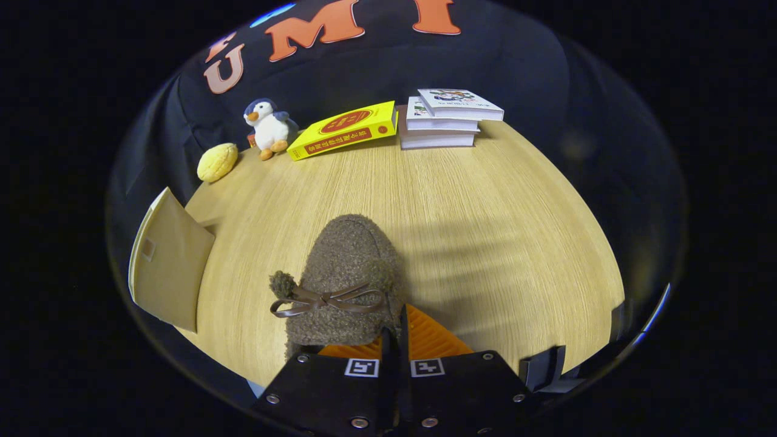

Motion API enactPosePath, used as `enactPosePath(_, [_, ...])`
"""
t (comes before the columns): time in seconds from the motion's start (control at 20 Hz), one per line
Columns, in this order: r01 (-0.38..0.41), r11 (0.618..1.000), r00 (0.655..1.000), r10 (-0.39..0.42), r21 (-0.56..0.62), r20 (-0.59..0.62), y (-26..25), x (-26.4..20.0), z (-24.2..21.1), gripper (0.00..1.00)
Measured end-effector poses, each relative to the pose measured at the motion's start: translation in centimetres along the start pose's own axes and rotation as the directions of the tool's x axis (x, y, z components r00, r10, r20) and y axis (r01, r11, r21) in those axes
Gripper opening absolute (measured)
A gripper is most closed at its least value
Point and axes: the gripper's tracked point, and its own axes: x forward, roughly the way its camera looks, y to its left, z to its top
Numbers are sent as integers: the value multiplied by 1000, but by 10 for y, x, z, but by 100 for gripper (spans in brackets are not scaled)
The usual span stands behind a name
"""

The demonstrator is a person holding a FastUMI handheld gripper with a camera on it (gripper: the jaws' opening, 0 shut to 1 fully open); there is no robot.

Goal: Open the storage box then place both shoes into the box .Put the left shoe in first, then the right shoe, with the right side of both shoes facing outward in a uniform manner.

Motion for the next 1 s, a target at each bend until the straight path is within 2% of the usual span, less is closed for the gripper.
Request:
enactPosePath(0.15, [-13,999,1000,13,36,7,22,-25,14,5])
enactPosePath(0.3, [-61,997,998,60,36,20,59,-49,29,5])
enactPosePath(0.7, [-122,992,991,123,-29,46,156,-95,78,5])
enactPosePath(1.0, [-203,973,978,207,-114,22,252,-108,88,5])
